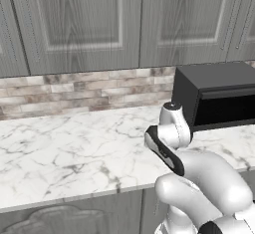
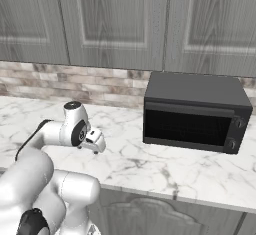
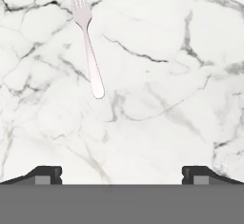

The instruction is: Organize the utensils by type. Pick up the wooden spoons from the counter and place them in the open cabinet. Then pick up the metallic utensils from the counter and place them in the open drawer.

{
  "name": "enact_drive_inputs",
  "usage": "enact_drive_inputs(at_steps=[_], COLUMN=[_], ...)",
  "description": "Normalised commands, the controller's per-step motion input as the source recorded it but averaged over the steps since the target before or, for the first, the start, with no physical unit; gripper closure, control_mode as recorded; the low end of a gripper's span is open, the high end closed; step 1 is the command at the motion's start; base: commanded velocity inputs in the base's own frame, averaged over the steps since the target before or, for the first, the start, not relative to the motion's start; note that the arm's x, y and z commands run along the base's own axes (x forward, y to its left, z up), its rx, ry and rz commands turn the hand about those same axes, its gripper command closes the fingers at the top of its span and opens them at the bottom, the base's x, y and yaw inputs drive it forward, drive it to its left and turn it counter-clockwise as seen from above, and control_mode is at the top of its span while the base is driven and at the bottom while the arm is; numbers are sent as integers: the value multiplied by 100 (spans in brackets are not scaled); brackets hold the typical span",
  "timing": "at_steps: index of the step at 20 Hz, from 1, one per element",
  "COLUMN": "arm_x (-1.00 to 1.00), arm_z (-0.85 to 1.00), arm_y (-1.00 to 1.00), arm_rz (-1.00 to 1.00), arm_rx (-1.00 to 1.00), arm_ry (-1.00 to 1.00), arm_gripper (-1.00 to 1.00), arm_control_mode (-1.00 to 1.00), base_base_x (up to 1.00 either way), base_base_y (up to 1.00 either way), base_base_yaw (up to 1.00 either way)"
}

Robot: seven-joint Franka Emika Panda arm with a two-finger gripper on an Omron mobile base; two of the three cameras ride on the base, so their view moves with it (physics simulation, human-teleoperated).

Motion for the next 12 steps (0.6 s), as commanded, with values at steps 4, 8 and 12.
enact_drive_inputs(at_steps=[4, 8, 12], arm_x=[77, 60, 53], arm_z=[-2, -1, -4], arm_y=[4, 9, 8], arm_rz=[1, 0, 0], arm_rx=[0, 0, 0], arm_ry=[24, 35, 22], arm_gripper=[-100, -100, -100], arm_control_mode=[-100, -100, -100], base_base_x=[0, 0, 0], base_base_y=[0, 0, 0], base_base_yaw=[0, 0, 0])
